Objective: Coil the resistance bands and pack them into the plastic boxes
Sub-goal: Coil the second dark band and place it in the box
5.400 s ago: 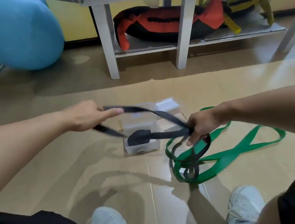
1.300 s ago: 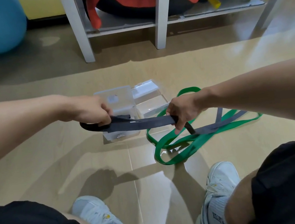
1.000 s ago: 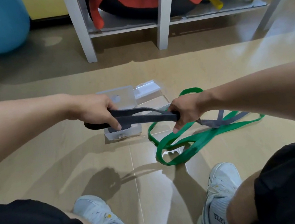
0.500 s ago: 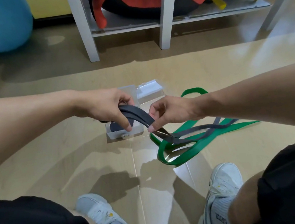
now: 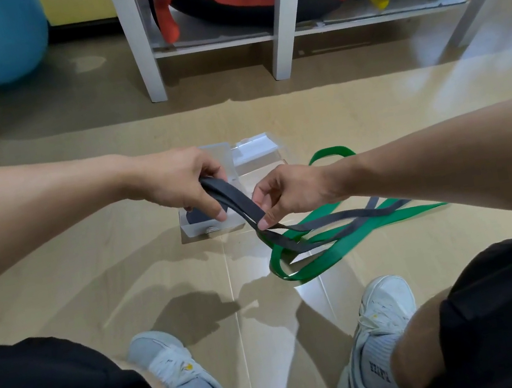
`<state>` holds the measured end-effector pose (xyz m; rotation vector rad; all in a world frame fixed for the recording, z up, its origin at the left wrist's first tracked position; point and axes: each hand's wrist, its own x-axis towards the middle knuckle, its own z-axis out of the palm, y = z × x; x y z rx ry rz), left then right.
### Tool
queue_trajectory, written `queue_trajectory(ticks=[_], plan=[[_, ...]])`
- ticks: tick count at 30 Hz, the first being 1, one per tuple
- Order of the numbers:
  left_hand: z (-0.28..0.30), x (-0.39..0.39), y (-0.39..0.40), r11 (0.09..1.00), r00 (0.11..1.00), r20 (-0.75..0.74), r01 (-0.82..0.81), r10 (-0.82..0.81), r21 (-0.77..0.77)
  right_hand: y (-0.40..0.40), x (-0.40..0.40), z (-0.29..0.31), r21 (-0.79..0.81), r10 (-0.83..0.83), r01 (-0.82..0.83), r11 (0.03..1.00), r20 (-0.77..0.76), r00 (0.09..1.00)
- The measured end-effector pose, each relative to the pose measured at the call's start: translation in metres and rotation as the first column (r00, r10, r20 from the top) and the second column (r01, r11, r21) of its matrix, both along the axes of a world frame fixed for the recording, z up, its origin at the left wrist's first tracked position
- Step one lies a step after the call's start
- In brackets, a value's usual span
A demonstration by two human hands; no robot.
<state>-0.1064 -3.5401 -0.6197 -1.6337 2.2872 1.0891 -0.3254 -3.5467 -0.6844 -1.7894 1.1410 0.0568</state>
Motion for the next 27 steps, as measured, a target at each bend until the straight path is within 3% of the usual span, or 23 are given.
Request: queue_trajectory(ticks=[5, 9, 11, 13, 15, 17, 20, 24, 27], plan=[[0.018, -0.005, 0.000, 0.988, 0.935, -0.324, -0.115, 0.144, 0.107, 0.000, -0.006, -0.002, -0.108, 0.145, -0.178, 0.978, -0.258, 0.955], [0.020, 0.008, -0.009, 0.952, 0.828, -0.470, -0.249, 0.305, 0.179, 0.000, -0.022, -0.011, 0.088, 0.264, -0.249, 0.964, -0.388, 0.883], [0.013, 0.024, -0.014, 0.945, 0.872, -0.366, -0.293, 0.325, 0.142, -0.001, -0.032, -0.012, 0.079, 0.249, -0.238, 0.968, -0.422, 0.872], [0.001, 0.042, -0.017, 0.964, 0.963, -0.069, -0.256, 0.260, 0.070, -0.005, -0.040, -0.014, 0.053, 0.202, -0.198, 0.979, -0.412, 0.888], [-0.013, 0.052, -0.011, 0.969, 0.962, 0.196, -0.215, 0.189, 0.122, -0.008, -0.045, -0.012, 0.016, 0.161, -0.167, 0.986, -0.368, 0.916], [-0.028, 0.055, -0.006, 0.976, 0.941, 0.322, -0.160, 0.105, 0.150, -0.010, -0.047, -0.009, -0.057, 0.137, -0.167, 0.984, -0.345, 0.929], [-0.035, 0.046, 0.000, 0.992, 0.935, 0.350, -0.086, 0.047, 0.095, -0.009, -0.045, -0.006, -0.140, 0.120, -0.172, 0.975, -0.322, 0.939], [-0.034, 0.029, 0.001, 0.990, 0.969, 0.238, -0.093, 0.065, 0.110, -0.008, -0.036, 0.001, -0.280, 0.160, -0.269, 0.922, -0.356, 0.921], [-0.033, 0.018, 0.000, 0.996, 0.982, 0.186, -0.055, 0.040, 0.077, -0.007, -0.030, 0.006, -0.282, 0.193, -0.309, 0.908, -0.373, 0.907]])
